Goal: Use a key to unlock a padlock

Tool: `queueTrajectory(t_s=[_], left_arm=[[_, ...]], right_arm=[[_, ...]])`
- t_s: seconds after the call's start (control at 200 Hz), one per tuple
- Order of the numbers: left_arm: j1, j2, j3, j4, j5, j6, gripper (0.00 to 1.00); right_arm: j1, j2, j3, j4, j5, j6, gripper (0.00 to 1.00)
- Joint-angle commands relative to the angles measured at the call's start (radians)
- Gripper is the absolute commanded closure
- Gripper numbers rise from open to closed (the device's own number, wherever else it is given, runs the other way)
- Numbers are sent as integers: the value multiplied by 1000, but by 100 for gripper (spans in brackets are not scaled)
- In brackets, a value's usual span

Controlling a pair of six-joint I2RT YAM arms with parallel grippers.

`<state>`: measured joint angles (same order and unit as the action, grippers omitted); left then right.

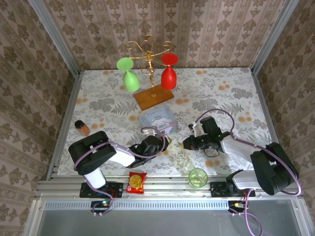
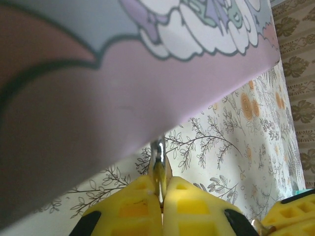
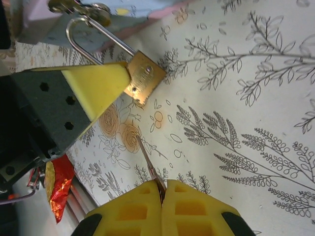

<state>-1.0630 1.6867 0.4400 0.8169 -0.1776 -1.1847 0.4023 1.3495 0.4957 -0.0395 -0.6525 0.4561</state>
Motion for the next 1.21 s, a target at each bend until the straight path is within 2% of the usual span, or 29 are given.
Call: queueTrajectory(t_s=[0.0,0.14,0.285,0.61,0.84,1.2], left_arm=[[12,3,-17,75,29,9,100],[28,68,-60,293,58,-25,100],[36,145,-83,471,77,-99,100],[34,90,-108,465,71,-81,100],[33,67,-116,470,62,-88,100],[29,40,-110,470,49,-103,100]], right_arm=[[-6,36,33,45,-113,15,100],[-6,98,18,134,-191,72,100],[-5,140,28,144,-209,79,100],[-27,217,25,318,-275,167,100],[-33,282,52,306,-291,150,100],[-58,289,3,387,-309,185,100]])
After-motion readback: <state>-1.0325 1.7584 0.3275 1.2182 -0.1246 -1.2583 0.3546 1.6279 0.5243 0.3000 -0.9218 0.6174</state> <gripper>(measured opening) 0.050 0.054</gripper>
